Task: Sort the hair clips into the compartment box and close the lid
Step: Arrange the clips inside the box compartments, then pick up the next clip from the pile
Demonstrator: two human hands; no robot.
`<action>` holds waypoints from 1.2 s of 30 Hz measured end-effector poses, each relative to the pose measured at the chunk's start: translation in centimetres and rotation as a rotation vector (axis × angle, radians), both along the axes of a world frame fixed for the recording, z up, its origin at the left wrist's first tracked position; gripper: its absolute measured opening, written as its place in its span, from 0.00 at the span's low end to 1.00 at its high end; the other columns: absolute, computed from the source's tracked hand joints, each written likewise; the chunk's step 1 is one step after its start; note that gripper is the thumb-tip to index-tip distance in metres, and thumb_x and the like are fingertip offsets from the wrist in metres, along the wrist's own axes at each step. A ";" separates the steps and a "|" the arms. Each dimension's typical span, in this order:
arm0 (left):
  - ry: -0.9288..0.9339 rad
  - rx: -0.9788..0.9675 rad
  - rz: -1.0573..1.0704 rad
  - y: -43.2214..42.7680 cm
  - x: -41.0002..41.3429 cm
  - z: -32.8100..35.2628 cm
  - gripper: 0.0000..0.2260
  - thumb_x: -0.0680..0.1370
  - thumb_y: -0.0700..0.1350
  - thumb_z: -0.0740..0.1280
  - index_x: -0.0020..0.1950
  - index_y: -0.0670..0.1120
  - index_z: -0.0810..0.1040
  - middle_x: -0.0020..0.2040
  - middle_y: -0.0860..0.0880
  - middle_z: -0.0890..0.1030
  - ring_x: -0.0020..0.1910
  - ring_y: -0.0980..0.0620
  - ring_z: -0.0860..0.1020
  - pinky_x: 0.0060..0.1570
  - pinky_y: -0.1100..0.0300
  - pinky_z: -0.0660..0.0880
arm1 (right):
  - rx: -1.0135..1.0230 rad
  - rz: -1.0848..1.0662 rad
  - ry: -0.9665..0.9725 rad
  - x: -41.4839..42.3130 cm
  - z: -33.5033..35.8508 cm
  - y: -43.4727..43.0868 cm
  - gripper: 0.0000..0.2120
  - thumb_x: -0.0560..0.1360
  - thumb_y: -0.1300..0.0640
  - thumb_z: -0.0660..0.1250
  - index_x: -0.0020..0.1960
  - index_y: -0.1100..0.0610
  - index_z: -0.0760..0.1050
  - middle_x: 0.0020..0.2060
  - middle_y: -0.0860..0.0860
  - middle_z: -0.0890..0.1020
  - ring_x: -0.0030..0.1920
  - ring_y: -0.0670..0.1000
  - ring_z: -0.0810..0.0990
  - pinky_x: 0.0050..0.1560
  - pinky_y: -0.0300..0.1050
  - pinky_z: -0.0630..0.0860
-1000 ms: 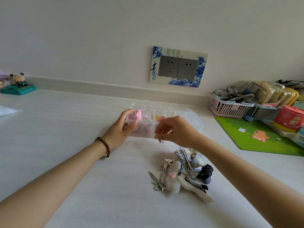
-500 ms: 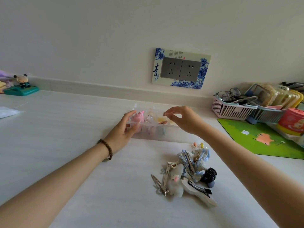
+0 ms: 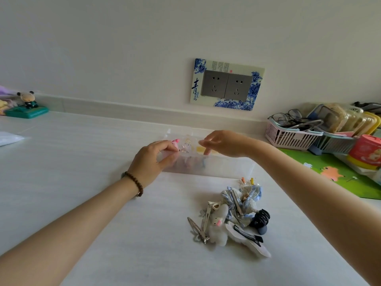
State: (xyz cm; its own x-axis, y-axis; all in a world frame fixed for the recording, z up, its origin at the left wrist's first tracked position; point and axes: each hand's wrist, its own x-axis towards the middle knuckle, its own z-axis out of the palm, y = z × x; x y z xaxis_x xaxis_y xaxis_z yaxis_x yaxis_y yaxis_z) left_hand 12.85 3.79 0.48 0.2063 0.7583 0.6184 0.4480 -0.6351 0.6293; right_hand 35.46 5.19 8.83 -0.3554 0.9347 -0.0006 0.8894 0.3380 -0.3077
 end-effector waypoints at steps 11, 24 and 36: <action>0.039 0.048 0.026 -0.8 0.6 0.5 0.09 0.74 0.53 0.66 0.53 0.54 0.77 0.54 0.59 0.79 0.53 0.63 0.74 0.55 0.74 0.66 | 0.257 0.034 0.376 5.2 -1.0 -5.9 0.19 0.67 0.36 0.60 0.47 0.46 0.79 0.47 0.40 0.81 0.45 0.35 0.79 0.50 0.29 0.74; 0.430 0.096 -0.140 -3.8 6.0 1.3 0.25 0.76 0.62 0.49 0.68 0.53 0.69 0.70 0.55 0.68 0.73 0.58 0.57 0.71 0.61 0.45 | -0.181 -0.204 0.374 6.3 -4.5 -8.6 0.26 0.75 0.35 0.52 0.55 0.50 0.80 0.52 0.45 0.81 0.45 0.41 0.78 0.45 0.36 0.71; 0.461 -0.385 -0.291 -6.8 4.4 -0.3 0.28 0.73 0.67 0.54 0.72 0.63 0.56 0.72 0.64 0.59 0.69 0.67 0.57 0.66 0.65 0.55 | -0.049 -0.083 0.677 5.0 -5.6 -9.9 0.21 0.74 0.38 0.54 0.46 0.47 0.82 0.51 0.44 0.83 0.54 0.42 0.79 0.56 0.40 0.71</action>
